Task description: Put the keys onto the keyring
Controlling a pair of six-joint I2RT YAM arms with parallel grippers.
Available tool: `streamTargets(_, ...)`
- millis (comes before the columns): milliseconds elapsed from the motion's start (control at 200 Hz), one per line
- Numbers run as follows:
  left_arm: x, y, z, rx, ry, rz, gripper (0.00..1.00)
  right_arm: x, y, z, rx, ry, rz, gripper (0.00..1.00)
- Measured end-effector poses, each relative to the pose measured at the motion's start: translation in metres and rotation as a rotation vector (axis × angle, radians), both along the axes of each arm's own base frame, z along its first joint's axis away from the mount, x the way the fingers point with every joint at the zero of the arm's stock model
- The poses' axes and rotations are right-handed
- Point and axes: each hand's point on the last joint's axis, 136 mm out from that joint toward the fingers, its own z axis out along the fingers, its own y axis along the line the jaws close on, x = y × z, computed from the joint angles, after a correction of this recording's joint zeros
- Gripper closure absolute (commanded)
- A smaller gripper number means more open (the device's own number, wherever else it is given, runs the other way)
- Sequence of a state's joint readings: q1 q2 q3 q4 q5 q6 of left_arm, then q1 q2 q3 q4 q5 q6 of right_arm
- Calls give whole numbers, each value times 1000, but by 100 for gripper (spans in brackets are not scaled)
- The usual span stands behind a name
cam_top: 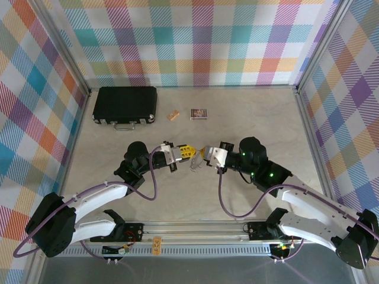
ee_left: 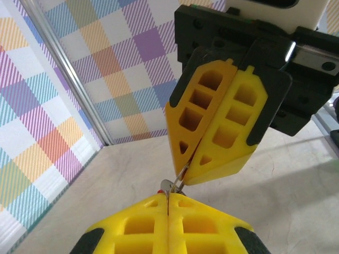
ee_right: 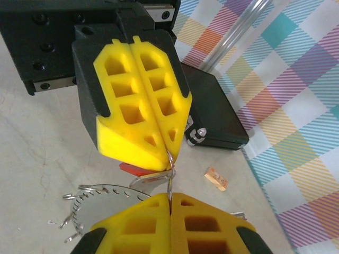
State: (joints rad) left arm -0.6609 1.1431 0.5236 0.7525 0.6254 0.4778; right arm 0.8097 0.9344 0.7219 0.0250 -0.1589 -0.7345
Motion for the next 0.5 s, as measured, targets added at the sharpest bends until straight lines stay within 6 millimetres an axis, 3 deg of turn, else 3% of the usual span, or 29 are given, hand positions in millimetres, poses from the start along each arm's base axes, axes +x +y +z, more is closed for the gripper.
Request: streamTargets(500, 1, 0, 0, 5, -16, 12, 100, -2, 3, 3, -25, -110, -16, 100)
